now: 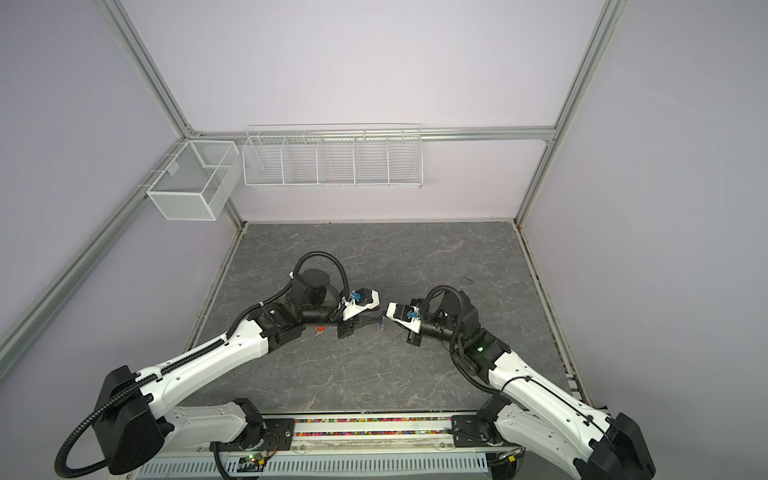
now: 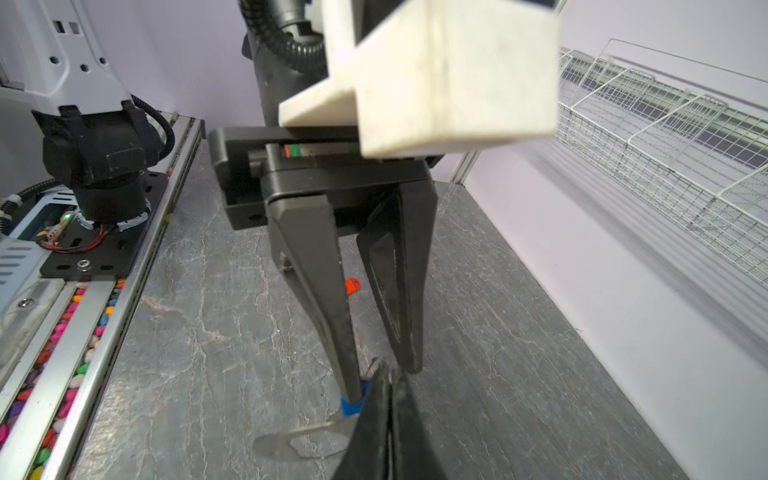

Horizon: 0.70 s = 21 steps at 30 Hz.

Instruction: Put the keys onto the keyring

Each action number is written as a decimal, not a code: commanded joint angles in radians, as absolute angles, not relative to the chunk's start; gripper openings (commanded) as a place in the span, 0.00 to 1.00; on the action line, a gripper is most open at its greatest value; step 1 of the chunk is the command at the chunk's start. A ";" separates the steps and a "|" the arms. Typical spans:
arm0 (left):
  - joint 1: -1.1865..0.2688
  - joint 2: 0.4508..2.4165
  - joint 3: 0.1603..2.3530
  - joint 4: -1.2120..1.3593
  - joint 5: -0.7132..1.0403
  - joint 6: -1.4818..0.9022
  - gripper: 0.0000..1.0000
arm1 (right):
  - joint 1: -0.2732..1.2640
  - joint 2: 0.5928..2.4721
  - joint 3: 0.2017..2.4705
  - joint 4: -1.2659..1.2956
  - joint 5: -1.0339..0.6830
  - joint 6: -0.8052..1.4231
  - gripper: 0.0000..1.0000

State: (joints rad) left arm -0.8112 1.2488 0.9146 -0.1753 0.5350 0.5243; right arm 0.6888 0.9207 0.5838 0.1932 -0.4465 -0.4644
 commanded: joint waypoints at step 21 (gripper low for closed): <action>-0.811 1.367 1.318 -0.733 0.432 0.641 0.00 | 0.674 0.904 0.678 -0.013 -0.325 -0.515 0.35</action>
